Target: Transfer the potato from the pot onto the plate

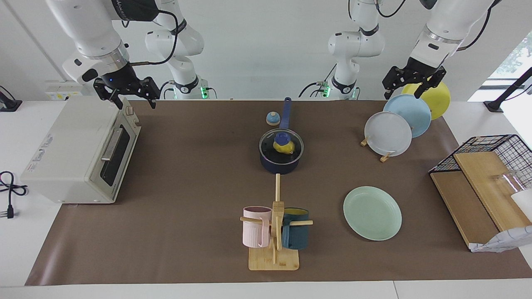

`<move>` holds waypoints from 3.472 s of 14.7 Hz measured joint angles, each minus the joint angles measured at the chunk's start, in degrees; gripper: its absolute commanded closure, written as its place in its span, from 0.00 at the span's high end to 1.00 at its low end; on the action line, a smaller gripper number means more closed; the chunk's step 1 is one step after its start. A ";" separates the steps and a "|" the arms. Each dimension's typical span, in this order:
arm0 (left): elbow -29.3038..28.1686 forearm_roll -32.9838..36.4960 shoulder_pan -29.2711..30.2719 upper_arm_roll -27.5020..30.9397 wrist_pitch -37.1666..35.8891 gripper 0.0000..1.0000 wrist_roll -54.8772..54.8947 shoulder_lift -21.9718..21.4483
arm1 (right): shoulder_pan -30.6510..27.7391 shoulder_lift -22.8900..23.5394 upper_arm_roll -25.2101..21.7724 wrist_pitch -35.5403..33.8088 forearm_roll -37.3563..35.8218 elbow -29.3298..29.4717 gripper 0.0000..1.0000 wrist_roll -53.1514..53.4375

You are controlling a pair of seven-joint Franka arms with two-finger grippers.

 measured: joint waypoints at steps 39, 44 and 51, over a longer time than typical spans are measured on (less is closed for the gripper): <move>-0.02 0.03 2.76 -0.18 0.88 1.00 -0.01 -0.09 | 39.98 24.04 1.09 30.34 -0.49 1.01 1.00 34.05; -0.02 0.03 3.10 0.24 1.69 1.00 -0.50 -0.51 | 40.01 21.34 1.11 31.59 -2.53 -3.64 1.00 33.40; -0.03 0.03 3.68 0.27 2.04 1.00 -0.93 -1.93 | 41.20 20.91 1.17 33.75 -2.54 -5.99 0.95 33.34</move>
